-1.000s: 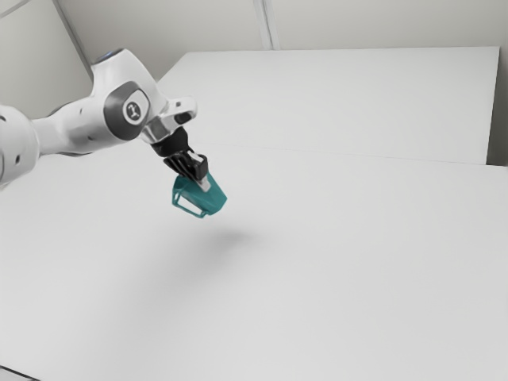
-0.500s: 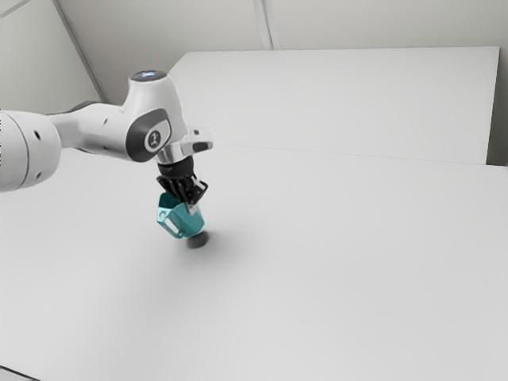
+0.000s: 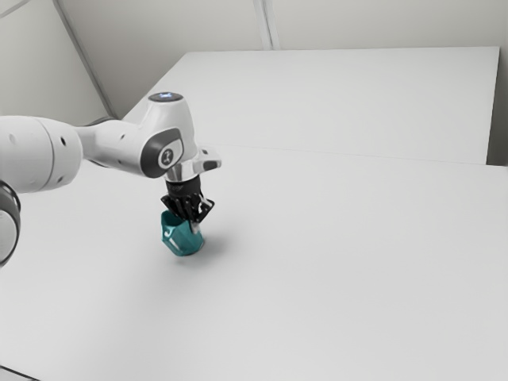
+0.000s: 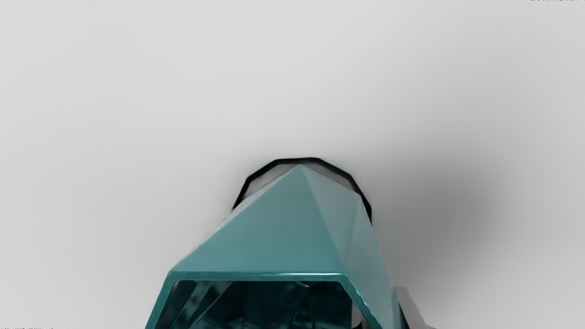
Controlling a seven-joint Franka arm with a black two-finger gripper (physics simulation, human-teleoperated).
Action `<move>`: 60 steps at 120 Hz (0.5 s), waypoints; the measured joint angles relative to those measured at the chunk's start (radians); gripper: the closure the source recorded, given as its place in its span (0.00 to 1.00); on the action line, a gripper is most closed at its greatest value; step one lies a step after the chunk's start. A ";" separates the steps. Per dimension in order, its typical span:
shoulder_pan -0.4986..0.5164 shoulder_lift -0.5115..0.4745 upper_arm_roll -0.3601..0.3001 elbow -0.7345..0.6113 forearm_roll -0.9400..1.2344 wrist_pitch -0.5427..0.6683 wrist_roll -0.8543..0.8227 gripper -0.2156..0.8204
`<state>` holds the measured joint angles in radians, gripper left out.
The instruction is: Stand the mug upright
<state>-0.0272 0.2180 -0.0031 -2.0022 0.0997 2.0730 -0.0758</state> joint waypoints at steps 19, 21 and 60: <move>-0.005 -0.008 -0.001 0.000 -0.012 0.001 -0.021 0.68; -0.005 -0.010 -0.001 0.000 -0.013 0.001 -0.022 0.64; -0.006 -0.118 -0.005 0.135 -0.039 -0.085 -0.032 0.30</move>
<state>-0.0332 0.1003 -0.0077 -1.8670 0.0609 1.9877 -0.1078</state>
